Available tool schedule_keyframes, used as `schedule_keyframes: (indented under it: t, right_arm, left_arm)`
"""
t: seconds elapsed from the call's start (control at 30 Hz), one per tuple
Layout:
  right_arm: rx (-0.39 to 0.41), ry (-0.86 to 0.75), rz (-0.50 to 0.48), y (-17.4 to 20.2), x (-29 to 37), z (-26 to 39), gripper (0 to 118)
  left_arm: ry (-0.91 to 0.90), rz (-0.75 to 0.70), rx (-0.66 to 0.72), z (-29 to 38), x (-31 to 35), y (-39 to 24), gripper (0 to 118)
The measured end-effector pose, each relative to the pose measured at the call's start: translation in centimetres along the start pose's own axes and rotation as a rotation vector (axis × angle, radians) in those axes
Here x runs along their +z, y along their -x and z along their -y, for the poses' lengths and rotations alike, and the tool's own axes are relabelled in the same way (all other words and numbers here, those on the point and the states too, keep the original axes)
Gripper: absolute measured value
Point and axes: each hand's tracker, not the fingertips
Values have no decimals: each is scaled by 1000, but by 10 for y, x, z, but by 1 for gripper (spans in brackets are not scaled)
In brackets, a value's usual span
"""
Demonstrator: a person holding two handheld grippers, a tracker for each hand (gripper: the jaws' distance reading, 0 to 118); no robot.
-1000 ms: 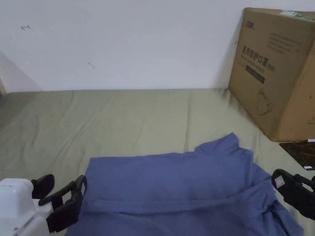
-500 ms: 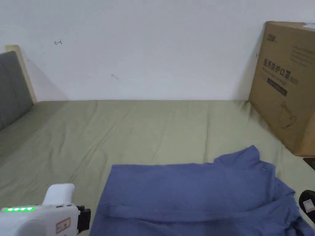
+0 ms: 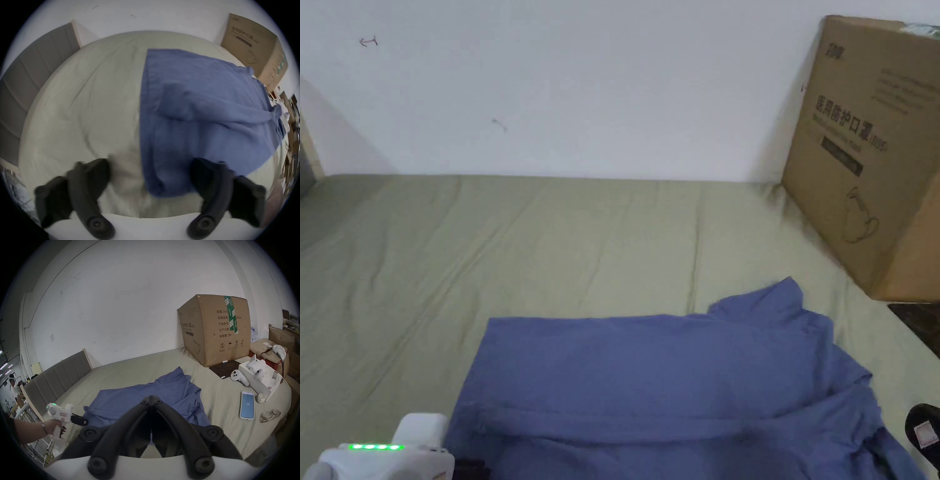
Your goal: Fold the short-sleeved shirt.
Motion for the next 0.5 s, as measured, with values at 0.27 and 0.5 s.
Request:
schedule_keyframes:
  t: [0.27,0.5]
  right_arm:
    - [-214,152,-25,-72,-30,1,40]
    - [-328,527,169,-138,-105,40,116]
  left_arm:
    - [-224,133,-15,-2,66,-3,2]
    - [-300,106,-22,-11,94,-3,2]
